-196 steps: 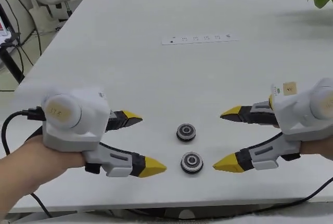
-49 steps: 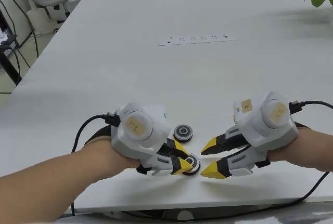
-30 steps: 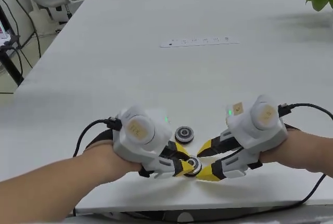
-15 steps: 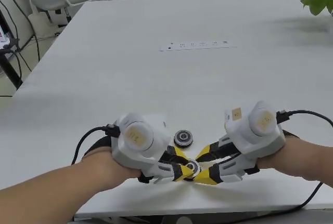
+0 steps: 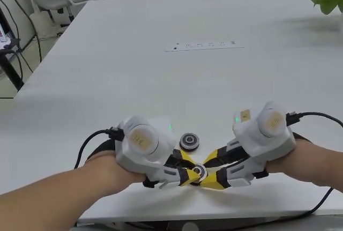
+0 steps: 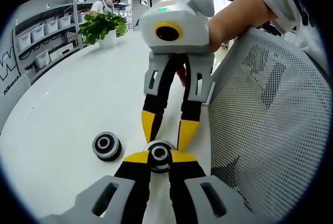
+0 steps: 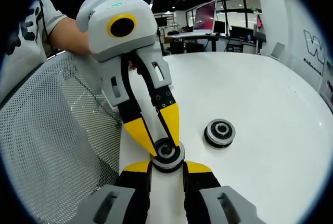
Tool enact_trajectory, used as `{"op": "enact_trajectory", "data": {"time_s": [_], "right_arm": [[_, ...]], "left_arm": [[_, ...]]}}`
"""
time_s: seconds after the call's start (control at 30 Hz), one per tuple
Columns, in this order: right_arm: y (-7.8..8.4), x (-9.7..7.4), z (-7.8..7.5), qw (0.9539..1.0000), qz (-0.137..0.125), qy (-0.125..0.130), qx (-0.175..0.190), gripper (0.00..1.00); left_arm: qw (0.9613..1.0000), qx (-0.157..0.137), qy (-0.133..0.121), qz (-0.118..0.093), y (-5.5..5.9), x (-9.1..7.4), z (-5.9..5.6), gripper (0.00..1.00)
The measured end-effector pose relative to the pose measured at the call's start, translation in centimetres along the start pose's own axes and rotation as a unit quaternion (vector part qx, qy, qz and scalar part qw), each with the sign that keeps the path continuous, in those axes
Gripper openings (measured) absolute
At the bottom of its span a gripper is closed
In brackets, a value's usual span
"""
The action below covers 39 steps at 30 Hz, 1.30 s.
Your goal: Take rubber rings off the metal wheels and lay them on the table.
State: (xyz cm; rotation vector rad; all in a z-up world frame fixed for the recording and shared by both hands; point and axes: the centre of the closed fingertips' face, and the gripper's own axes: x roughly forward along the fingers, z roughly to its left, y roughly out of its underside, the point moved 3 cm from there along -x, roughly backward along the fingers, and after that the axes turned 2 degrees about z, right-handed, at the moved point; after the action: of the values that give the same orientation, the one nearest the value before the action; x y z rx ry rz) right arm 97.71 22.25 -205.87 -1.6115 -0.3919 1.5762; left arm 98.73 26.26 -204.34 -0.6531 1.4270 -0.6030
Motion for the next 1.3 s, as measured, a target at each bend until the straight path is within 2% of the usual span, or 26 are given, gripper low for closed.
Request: {"op": "enact_trajectory", "data": {"time_s": [0.47,0.57,0.63,0.77,1.03,1.3], "right_arm": [[0.39,-0.41,0.05,1.0,-0.001,-0.005,-0.004,0.15],[0.79,-0.56,-0.11,0.9999,0.009,-0.002,-0.01,0.08],[0.82,-0.57,0.01,1.0,0.005,-0.005,0.002,0.07],[0.79,-0.51,-0.03,0.9999,0.009,-0.004,-0.004,0.07],[0.99,-0.63,-0.19,0.9997,0.005,-0.005,0.023,0.01],[0.94,-0.6,-0.18,0.9997,0.002,-0.006,0.024,0.01]], "left_arm": [[1.0,0.0,0.0,-0.001,0.03,0.03,0.03,0.07],[1.0,0.0,0.0,-0.001,0.03,0.03,0.03,0.07],[1.0,0.0,0.0,-0.001,0.02,0.04,0.04,0.07],[1.0,-0.001,0.0,-0.001,0.01,0.04,0.05,0.07],[1.0,-0.001,-0.001,-0.001,0.0,0.03,0.02,0.07],[1.0,-0.001,-0.002,-0.001,0.01,0.01,0.02,0.07]]}}
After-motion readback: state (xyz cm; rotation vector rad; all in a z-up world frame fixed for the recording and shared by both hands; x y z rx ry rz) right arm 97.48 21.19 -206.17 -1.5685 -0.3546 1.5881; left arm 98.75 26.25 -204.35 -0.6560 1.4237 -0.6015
